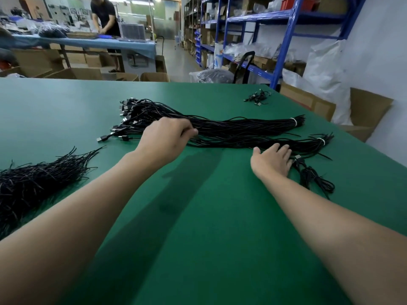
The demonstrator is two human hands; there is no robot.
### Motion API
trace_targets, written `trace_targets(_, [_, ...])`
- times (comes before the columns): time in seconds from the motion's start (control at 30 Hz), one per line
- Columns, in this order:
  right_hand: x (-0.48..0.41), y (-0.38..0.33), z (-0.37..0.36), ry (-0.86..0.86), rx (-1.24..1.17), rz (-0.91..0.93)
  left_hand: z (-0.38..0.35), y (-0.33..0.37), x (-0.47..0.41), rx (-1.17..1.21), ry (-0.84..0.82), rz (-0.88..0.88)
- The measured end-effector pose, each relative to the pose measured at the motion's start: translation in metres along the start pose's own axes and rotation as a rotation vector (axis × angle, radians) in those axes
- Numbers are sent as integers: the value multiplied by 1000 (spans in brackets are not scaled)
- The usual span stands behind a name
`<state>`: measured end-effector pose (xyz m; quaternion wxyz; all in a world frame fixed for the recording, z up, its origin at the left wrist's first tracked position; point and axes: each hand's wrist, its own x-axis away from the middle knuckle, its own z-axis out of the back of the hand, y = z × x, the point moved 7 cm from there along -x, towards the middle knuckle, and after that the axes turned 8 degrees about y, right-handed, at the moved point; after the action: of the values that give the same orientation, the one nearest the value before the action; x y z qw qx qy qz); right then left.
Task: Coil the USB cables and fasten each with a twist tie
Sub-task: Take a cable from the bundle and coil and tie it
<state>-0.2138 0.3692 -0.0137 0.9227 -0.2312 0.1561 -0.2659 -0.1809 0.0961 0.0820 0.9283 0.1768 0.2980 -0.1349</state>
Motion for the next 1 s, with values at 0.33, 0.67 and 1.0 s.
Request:
trace_targets(0.33, [-52,-8,-17,-169,21,127,-16,-27,47,264,-267,252])
trace_targets(0.67, [-23,-42,-42,-130,-43,294,-11,-24,55,785,-304,487])
trace_targets(1.0, [-23,-41,-46,-157,74,321,60,-52,38,1427,-48,688])
